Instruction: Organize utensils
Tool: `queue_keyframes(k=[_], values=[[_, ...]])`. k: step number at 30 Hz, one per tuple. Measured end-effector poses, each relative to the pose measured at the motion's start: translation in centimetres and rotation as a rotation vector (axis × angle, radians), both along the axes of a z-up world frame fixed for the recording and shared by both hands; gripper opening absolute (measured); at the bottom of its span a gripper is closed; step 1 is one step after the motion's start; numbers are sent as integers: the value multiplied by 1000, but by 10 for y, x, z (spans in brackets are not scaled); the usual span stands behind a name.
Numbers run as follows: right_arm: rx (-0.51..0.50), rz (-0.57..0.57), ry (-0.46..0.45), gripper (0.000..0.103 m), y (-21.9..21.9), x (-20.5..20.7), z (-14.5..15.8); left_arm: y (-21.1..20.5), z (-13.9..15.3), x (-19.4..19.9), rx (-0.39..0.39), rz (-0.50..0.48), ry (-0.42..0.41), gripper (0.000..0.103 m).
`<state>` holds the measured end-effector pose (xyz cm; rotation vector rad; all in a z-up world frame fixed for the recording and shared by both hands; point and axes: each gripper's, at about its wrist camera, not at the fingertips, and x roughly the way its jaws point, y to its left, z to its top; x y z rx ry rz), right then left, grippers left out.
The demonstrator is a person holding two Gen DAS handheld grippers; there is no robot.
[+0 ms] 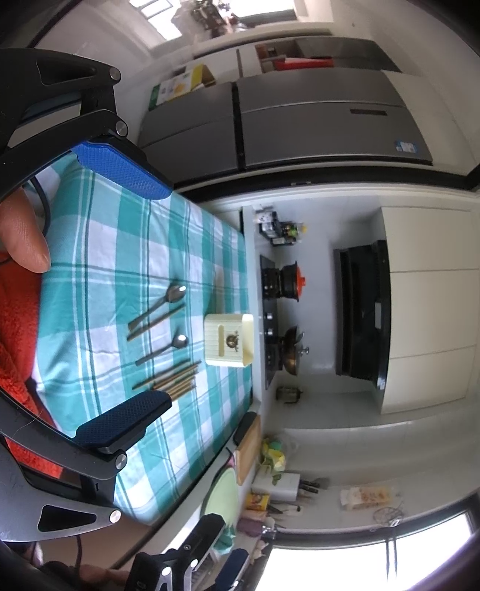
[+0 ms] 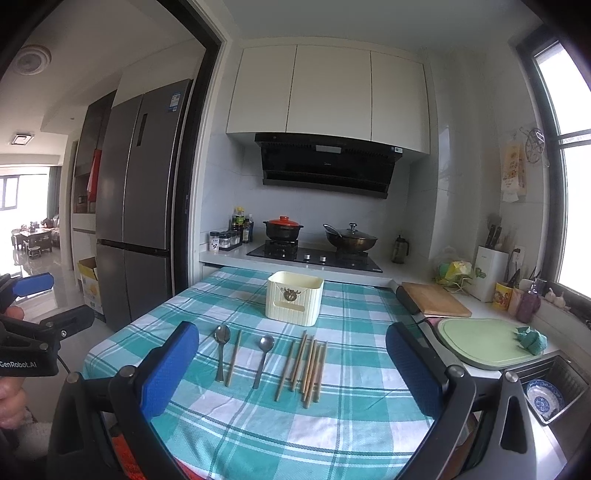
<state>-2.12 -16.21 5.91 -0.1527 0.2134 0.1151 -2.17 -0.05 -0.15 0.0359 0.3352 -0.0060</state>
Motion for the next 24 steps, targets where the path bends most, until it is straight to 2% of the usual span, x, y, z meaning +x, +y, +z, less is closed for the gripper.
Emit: queue_keyframes(k=[13, 24], values=[[8, -25, -8, 103, -6, -3, -1, -5, 0, 2, 11, -22, -2, 103], [20, -53, 28, 103, -12, 12, -6, -13, -4, 22, 24, -50, 34, 103]])
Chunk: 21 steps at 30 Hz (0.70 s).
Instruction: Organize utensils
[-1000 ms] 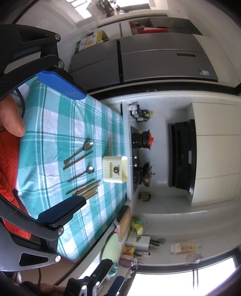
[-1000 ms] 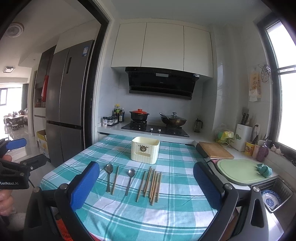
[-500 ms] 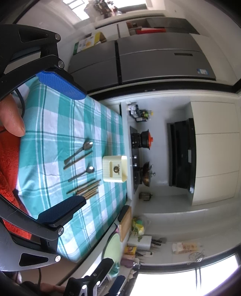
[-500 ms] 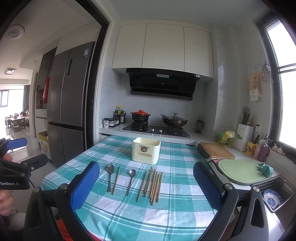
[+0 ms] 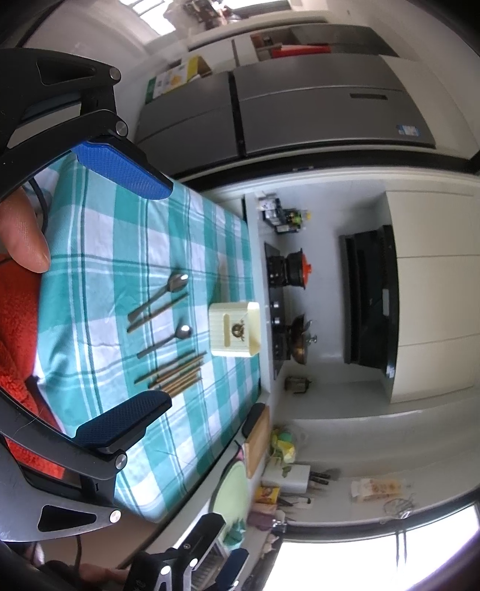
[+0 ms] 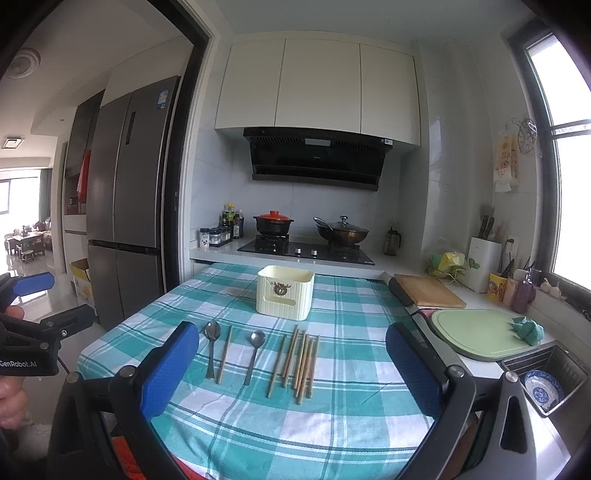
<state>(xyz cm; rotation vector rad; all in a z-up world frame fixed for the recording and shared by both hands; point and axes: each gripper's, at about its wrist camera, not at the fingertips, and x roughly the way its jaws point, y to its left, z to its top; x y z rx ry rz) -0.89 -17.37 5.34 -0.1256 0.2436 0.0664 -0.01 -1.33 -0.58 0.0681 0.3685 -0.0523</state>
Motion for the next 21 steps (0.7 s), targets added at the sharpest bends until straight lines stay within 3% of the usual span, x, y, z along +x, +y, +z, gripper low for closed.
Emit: queue_keyframes(k=[21], values=[[41, -39, 33, 103, -10, 36, -5, -10, -2, 31, 18, -56, -7, 103]])
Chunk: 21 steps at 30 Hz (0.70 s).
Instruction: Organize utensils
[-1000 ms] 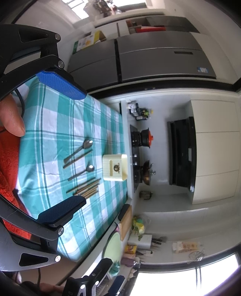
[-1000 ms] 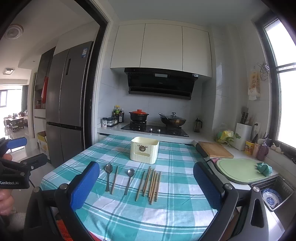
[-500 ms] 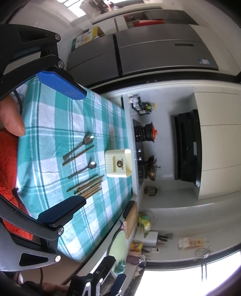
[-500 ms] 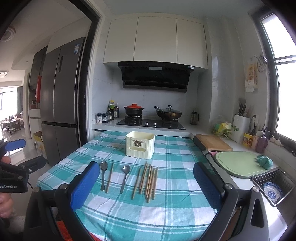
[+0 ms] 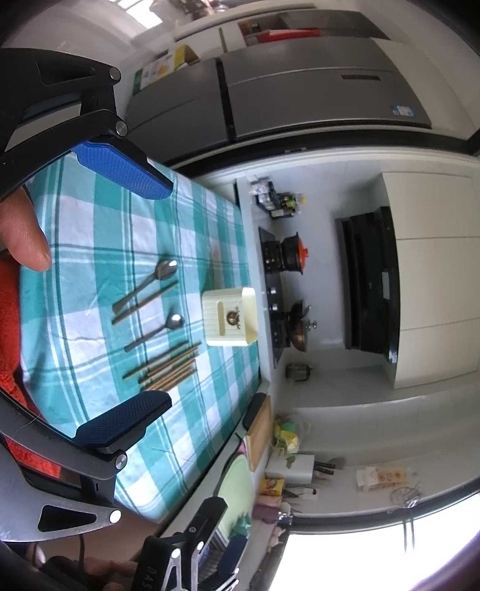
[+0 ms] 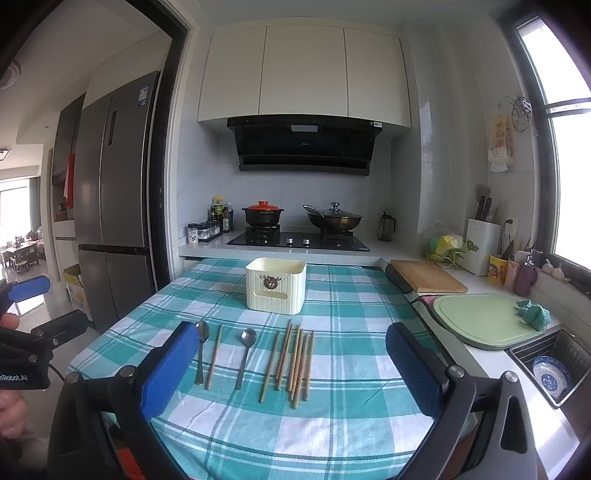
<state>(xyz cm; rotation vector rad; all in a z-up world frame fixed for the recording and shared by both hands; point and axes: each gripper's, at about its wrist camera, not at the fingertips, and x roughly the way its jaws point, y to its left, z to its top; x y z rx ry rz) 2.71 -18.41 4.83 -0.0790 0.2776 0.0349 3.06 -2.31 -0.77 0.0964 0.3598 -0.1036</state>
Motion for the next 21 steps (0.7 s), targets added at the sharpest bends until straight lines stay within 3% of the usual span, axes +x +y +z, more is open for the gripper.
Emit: queue_keyframes(k=[21], values=[[-2, -60, 19, 103, -10, 6, 0, -5, -1, 12, 13, -13, 31, 103]])
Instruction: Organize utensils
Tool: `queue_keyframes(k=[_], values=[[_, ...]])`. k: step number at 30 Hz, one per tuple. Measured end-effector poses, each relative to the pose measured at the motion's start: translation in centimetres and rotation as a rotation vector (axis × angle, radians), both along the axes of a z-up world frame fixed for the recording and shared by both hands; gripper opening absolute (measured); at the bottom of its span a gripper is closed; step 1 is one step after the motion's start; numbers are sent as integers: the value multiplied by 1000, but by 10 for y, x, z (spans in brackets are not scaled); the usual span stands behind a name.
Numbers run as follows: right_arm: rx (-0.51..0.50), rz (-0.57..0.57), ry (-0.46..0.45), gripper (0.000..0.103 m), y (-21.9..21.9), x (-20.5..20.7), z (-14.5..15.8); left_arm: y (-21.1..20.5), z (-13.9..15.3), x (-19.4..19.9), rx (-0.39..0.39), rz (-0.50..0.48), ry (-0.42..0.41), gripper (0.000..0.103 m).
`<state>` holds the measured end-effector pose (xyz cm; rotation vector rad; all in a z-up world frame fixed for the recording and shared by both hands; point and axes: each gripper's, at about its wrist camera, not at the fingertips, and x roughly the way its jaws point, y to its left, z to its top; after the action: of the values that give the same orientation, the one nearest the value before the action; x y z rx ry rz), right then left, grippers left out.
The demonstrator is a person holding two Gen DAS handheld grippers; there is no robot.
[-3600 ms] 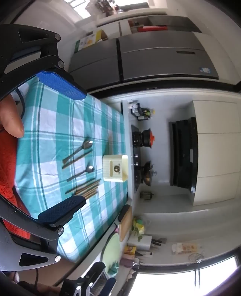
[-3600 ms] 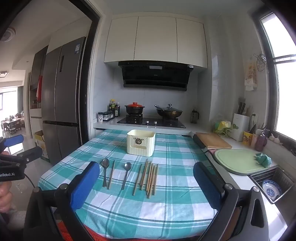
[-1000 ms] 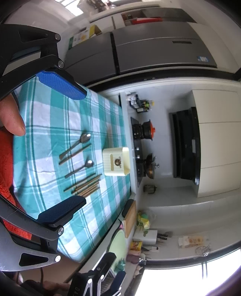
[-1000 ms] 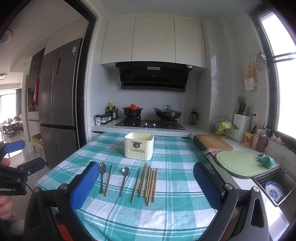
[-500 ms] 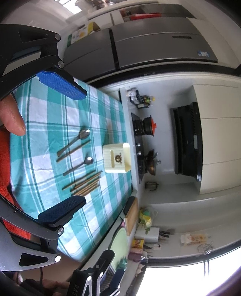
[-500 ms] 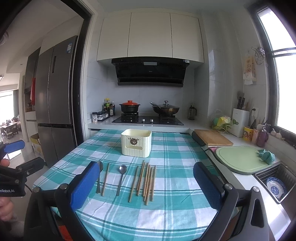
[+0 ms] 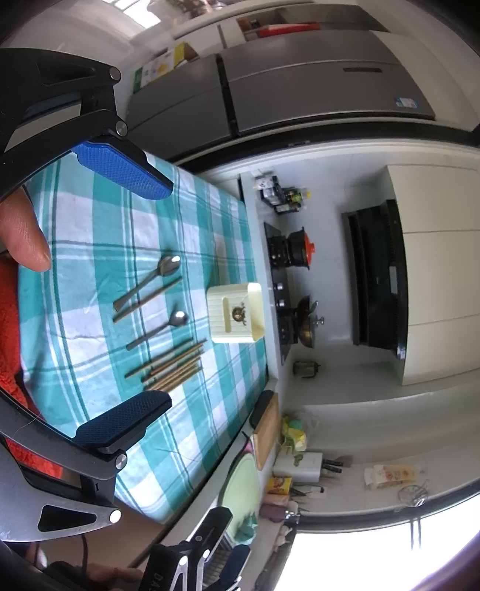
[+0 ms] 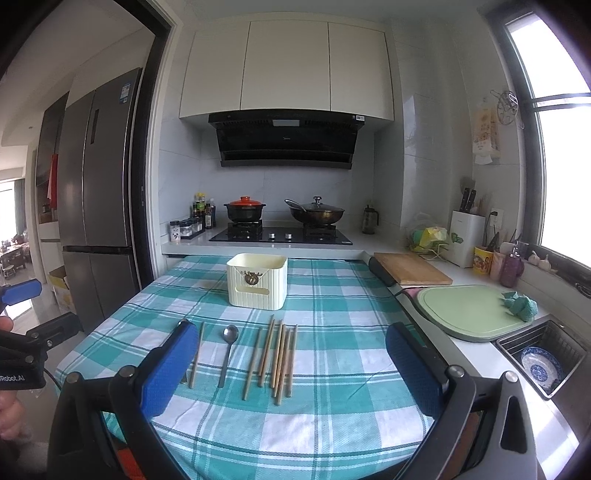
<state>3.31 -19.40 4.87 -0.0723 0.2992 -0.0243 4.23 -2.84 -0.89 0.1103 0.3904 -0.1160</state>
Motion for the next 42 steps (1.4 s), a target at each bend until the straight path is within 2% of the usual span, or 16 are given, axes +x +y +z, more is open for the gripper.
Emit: queue_keyframes(k=[25, 42], values=[[-20, 8, 9, 103, 6, 3, -3, 3, 1, 6, -5, 3, 17, 103], [-10, 11, 24, 103, 4, 7, -6, 4, -12, 22, -21, 9, 106, 103]])
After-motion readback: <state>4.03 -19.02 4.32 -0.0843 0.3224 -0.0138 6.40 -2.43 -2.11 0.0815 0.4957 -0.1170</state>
